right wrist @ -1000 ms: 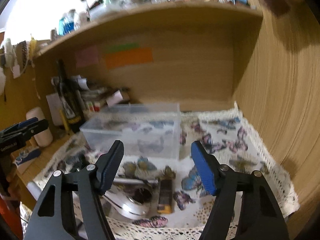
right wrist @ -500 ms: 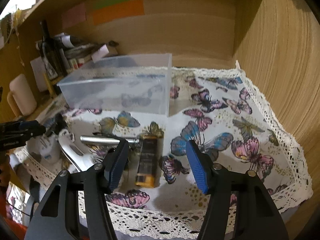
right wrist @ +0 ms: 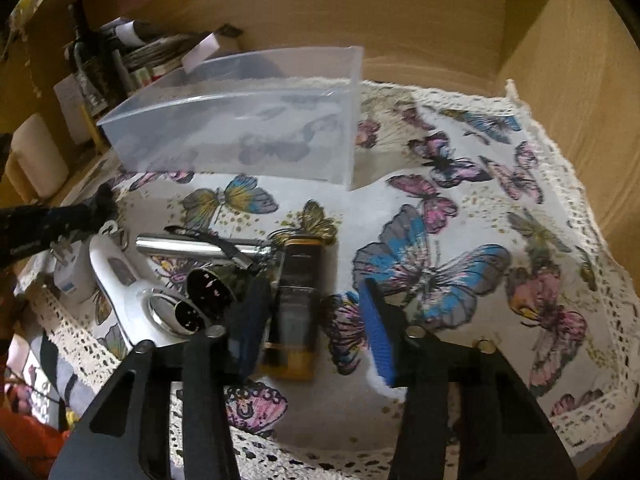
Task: Organize rigid objects
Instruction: 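Grasp the black-and-gold small bottle with the right tool while the left tool grasps a black clip, then carry the bottle and clip over the clear box while both tools open to drop them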
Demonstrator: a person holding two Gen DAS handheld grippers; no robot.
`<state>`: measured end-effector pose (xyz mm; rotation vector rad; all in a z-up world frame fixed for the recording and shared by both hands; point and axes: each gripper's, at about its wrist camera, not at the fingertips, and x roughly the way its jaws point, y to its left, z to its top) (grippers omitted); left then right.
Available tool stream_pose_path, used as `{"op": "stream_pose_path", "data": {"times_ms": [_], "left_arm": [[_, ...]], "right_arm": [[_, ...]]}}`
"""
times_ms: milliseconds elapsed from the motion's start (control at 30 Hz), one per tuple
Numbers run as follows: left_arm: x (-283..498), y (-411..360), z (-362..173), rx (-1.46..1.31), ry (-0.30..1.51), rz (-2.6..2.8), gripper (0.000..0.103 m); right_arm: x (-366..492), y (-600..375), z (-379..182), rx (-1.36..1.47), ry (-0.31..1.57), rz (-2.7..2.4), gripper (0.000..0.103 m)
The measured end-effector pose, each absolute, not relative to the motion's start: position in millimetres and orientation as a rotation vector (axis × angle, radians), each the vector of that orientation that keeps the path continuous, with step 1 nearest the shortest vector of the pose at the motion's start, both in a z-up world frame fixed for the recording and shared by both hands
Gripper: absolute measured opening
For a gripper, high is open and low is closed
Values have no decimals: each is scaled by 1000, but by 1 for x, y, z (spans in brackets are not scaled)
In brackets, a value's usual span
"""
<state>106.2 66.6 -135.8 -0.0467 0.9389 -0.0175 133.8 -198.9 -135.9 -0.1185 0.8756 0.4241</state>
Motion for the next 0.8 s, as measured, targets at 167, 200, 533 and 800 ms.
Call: {"op": "stream_pose_path", "data": {"times_ms": [167, 200, 533, 800], "left_arm": [[105, 67, -133, -41, 923, -8, 19], [104, 67, -132, -38, 917, -4, 19], [90, 71, -88, -38, 778, -2, 19], [112, 59, -31, -41, 636, -36, 19]], "right_arm": [[137, -195, -138, -148, 866, 394, 22], [136, -195, -138, -144, 863, 391, 22], [126, -208, -95, -69, 690, 345, 21], [135, -194, -46, -36, 538, 398, 21]]}}
